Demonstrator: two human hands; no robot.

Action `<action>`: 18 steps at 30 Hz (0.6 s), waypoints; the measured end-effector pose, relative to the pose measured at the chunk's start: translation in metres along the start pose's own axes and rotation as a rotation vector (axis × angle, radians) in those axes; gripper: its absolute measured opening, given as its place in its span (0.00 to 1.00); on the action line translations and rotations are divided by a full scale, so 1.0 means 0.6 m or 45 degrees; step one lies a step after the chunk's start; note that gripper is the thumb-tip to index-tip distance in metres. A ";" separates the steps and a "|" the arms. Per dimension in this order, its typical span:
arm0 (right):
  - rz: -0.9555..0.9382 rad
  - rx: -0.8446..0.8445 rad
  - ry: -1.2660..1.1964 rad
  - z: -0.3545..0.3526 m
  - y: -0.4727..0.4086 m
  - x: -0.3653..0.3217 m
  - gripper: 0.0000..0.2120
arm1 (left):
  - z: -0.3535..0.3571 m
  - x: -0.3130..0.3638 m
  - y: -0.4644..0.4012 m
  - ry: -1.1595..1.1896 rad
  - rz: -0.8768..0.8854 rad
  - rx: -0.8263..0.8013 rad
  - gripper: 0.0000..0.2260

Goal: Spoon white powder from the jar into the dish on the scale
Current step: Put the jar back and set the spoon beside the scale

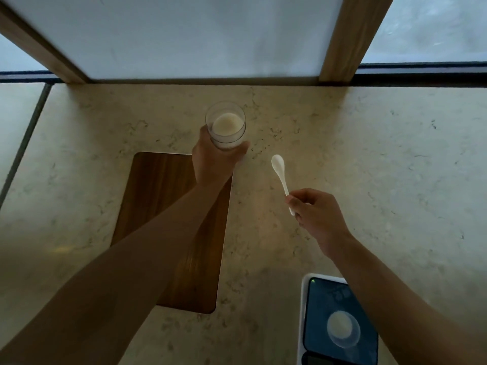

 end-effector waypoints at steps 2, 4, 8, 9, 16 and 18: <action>-0.014 -0.003 0.009 0.003 -0.007 -0.001 0.04 | 0.006 -0.003 -0.007 0.011 -0.010 -0.001 0.39; -0.022 -0.003 0.023 0.005 -0.013 0.000 0.03 | 0.010 -0.008 -0.012 0.034 -0.021 -0.006 0.38; -0.021 0.005 0.064 0.008 -0.022 0.005 0.03 | 0.015 -0.019 -0.024 0.095 -0.056 0.008 0.37; -0.017 0.007 0.071 0.009 -0.024 0.006 0.03 | 0.016 -0.020 -0.027 0.104 -0.059 0.011 0.37; -0.012 0.006 0.084 0.017 -0.032 0.012 0.03 | 0.026 -0.025 -0.045 0.142 -0.045 0.000 0.39; -0.016 0.007 0.086 0.018 -0.032 0.012 0.03 | 0.028 -0.024 -0.048 0.155 -0.043 -0.024 0.39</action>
Point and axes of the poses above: each hand's wrist, its own y-axis away from the middle knuckle, its own z-axis out of the palm, x = y × z, the point moved 6 cm from there along -y, towards the middle knuckle, and after that the axes turned 13 degrees about -z, right-handed, at the moved point
